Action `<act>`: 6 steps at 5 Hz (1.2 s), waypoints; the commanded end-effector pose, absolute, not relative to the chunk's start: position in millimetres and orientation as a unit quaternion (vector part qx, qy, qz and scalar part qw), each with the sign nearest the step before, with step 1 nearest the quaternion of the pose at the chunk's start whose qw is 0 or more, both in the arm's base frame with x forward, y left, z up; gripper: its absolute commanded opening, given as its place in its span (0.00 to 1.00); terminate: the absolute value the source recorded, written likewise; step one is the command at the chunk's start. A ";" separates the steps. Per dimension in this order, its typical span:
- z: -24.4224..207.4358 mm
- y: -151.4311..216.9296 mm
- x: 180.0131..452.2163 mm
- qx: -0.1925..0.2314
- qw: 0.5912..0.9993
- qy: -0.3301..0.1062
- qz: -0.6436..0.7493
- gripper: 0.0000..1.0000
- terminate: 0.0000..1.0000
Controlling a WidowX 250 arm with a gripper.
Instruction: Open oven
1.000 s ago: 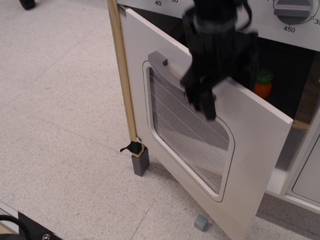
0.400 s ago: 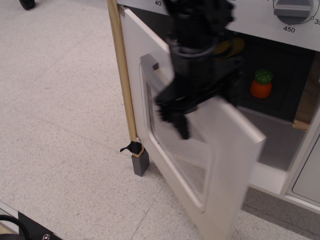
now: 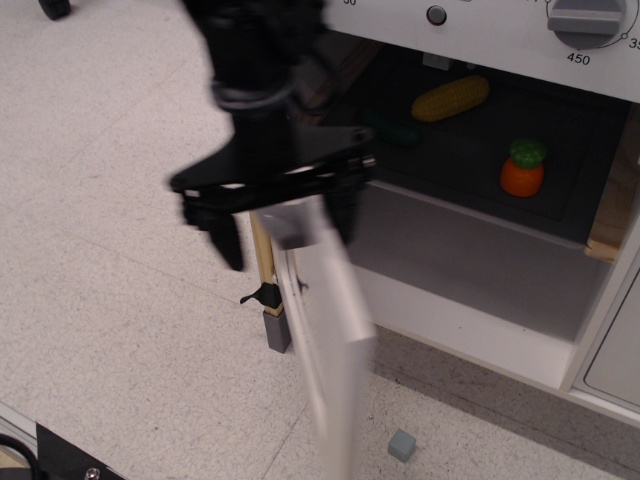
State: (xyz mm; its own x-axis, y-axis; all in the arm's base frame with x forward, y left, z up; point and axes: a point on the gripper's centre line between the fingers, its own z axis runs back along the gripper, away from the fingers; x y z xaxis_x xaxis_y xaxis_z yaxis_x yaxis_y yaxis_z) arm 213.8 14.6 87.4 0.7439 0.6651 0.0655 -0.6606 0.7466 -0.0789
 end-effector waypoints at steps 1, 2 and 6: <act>87.0 74.6 197.6 0.013 0.960 -0.066 0.271 1.00 0.00; 95.0 96.3 190.3 0.005 0.969 -0.062 0.239 1.00 0.00; 128.6 72.9 219.9 0.017 0.973 -0.097 0.208 1.00 0.00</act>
